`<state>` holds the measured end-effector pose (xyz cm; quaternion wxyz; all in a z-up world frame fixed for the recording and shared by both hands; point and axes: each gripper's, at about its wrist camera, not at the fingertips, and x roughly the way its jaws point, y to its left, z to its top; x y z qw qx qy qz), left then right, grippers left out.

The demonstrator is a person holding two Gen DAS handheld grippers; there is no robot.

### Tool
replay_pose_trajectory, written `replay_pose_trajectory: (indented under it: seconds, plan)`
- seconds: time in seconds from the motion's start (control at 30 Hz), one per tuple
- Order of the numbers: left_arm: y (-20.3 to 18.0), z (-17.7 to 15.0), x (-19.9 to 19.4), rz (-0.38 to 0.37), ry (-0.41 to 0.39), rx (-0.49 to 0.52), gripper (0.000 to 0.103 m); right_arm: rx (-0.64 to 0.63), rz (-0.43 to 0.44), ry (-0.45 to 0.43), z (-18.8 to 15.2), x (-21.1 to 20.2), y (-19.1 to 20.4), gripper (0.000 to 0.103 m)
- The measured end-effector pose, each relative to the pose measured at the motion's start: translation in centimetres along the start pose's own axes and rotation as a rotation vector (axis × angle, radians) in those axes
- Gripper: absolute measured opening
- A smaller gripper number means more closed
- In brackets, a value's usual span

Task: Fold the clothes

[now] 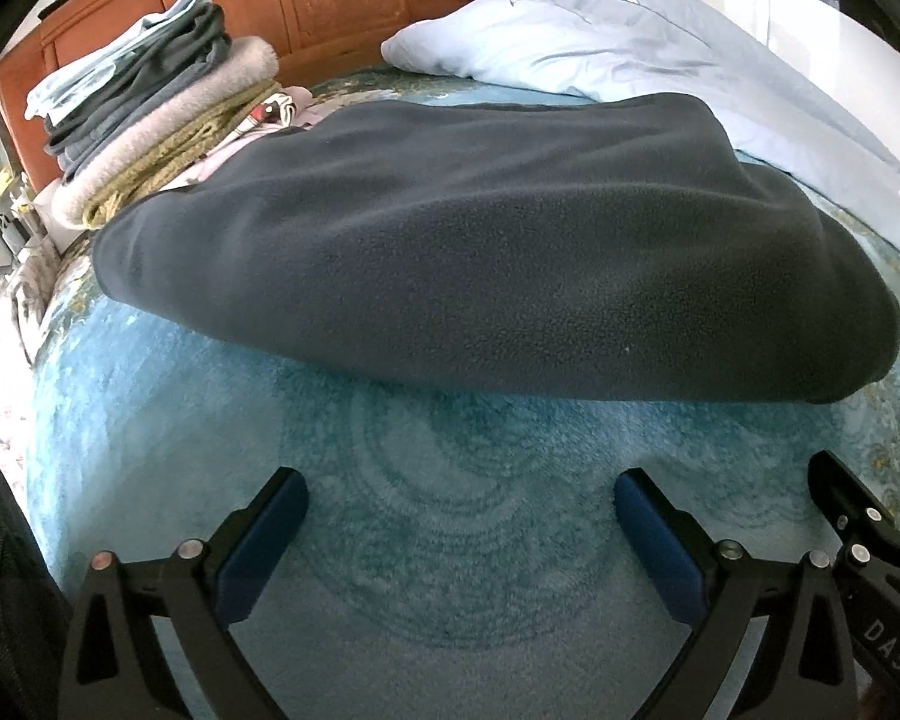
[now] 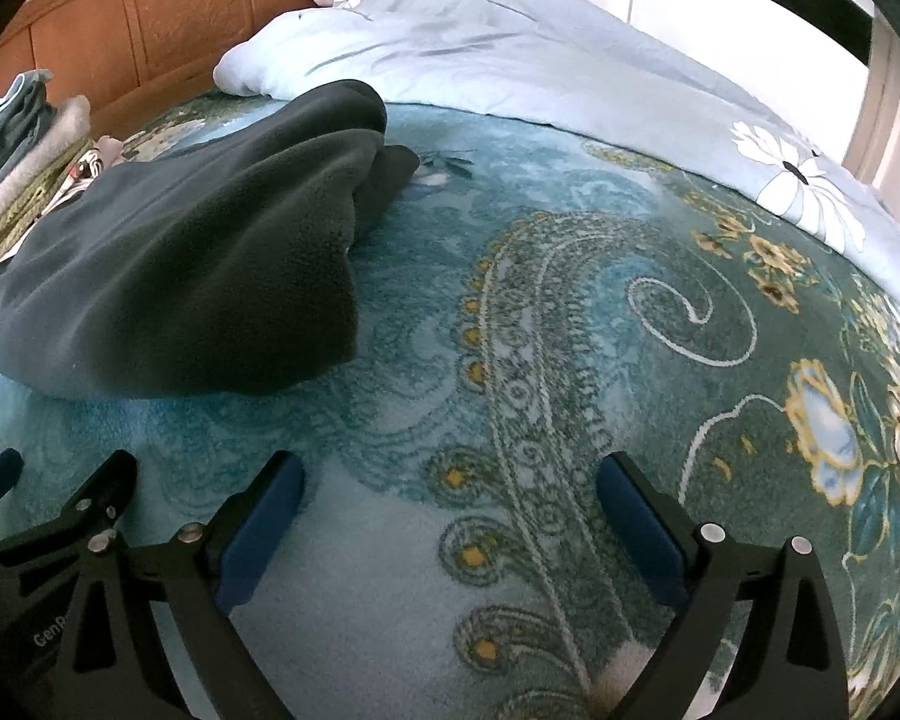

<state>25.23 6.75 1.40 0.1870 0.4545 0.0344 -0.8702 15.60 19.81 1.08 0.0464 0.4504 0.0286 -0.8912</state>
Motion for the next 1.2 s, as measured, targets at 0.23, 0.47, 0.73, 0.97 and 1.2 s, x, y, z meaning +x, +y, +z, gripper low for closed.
replay_pose_trajectory:
  seconds: [0.23, 0.47, 0.73, 0.97, 1.2]
  plan:
    - [-0.5, -0.01, 0.21, 0.02, -0.002, 0.022, 0.103, 0.019, 0.024, 0.002, 0.07, 0.19, -0.44, 0.099]
    - [0.0, 0.35, 0.67, -0.01, 0.008, 0.008, 0.103, 0.011, 0.018, 0.002, -0.02, 0.24, -0.27, 0.1]
    - [-0.3, 0.42, 0.78, -0.01, 0.009, 0.005, 0.103, 0.01, 0.021, 0.002, -0.04, 0.25, -0.3, 0.101]
    - [-0.46, 0.31, 0.49, -0.01, 0.01, 0.005, 0.103, 0.011, 0.02, 0.003, -0.03, 0.26, -0.28, 0.101]
    - [-0.73, 0.16, 0.17, -0.013, 0.012, 0.006, 0.103, 0.011, 0.019, 0.003, -0.03, 0.28, -0.26, 0.101]
